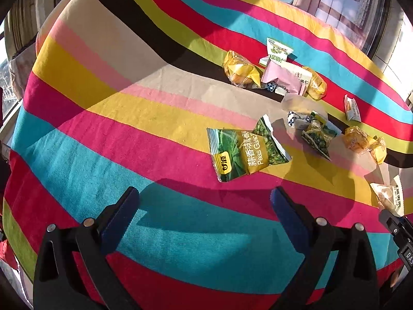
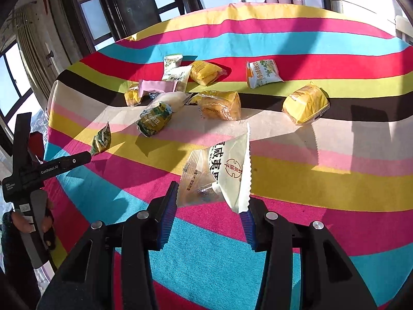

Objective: Organize snacks
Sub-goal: 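Grasp the green pea snack bag with the left tool while the right tool grasps a clear pastry bag, then carry the green bag and clear pastry bag to the box and release both, then return both tools to the table, then grasp the yellow bread pack with the right tool while the left tool grasps a green garlic snack bag, then carry the yellow pack and green bag to the box and open both tools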

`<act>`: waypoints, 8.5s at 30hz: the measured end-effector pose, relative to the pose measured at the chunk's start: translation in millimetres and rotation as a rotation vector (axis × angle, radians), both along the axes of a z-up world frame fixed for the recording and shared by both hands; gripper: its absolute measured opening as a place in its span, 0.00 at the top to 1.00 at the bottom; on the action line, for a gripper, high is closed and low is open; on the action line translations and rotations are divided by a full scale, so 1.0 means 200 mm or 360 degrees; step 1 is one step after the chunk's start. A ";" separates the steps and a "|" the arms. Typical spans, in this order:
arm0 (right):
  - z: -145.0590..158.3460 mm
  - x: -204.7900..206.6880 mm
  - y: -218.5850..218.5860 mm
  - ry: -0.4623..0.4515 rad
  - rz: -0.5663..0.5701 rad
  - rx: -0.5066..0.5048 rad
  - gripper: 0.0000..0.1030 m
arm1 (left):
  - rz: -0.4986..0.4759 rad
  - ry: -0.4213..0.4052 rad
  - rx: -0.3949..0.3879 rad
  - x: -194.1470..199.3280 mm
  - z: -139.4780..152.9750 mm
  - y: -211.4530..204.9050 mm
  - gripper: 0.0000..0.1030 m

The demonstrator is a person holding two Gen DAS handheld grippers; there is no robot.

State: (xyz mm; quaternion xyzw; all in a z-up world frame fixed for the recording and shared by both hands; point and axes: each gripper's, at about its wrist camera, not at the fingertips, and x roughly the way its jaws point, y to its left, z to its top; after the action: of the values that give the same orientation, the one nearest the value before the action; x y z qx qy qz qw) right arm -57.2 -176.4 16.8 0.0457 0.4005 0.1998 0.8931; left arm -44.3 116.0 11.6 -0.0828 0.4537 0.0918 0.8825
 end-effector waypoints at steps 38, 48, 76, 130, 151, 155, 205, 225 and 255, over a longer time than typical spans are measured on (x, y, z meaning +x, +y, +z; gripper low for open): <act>0.02 -0.01 -0.02 -0.0036 0.0011 0.0077 0.56 | -0.0078 -0.0369 -0.0311 -0.46 0.06 0.02 0.67; 0.05 -0.17 0.17 -0.0074 0.0141 0.0018 0.56 | 0.0023 -0.0438 -0.0381 -0.69 0.03 0.29 0.67; 0.15 -0.76 1.07 -0.0247 0.1044 -0.0027 0.61 | 0.0154 -0.0601 -0.0411 -1.16 0.00 0.68 0.67; 0.12 0.03 -0.29 -0.0088 -0.0293 0.0122 0.16 | -0.0062 -0.0328 -0.0670 0.11 0.02 -0.01 0.02; -0.04 0.55 0.21 0.0011 0.0334 -0.0380 0.48 | -0.0085 -0.0315 -0.0601 0.11 0.01 -0.03 0.02; 0.02 0.26 0.09 -0.0045 0.0272 -0.0222 0.48 | -0.0089 -0.0299 -0.0546 0.12 0.01 -0.06 0.02; 0.04 0.01 -0.31 -0.0094 -0.0056 0.0245 0.47 | 0.0460 0.0030 0.0137 0.44 0.01 -0.75 0.55; 0.03 0.02 -0.31 -0.0079 -0.0104 0.0215 0.47 | -0.0205 -0.0226 -0.0269 -0.22 0.03 -0.20 0.57; 0.03 -0.30 0.58 -0.0014 0.0467 0.0020 0.47 | -0.0012 -0.0434 -0.0308 -0.64 0.08 0.36 0.57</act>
State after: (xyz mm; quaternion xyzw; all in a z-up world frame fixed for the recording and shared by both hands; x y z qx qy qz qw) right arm -117.4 -60.8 23.8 -0.0085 0.3977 0.3309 0.8557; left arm -171.8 187.4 26.7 -0.1775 0.3368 0.0321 0.9242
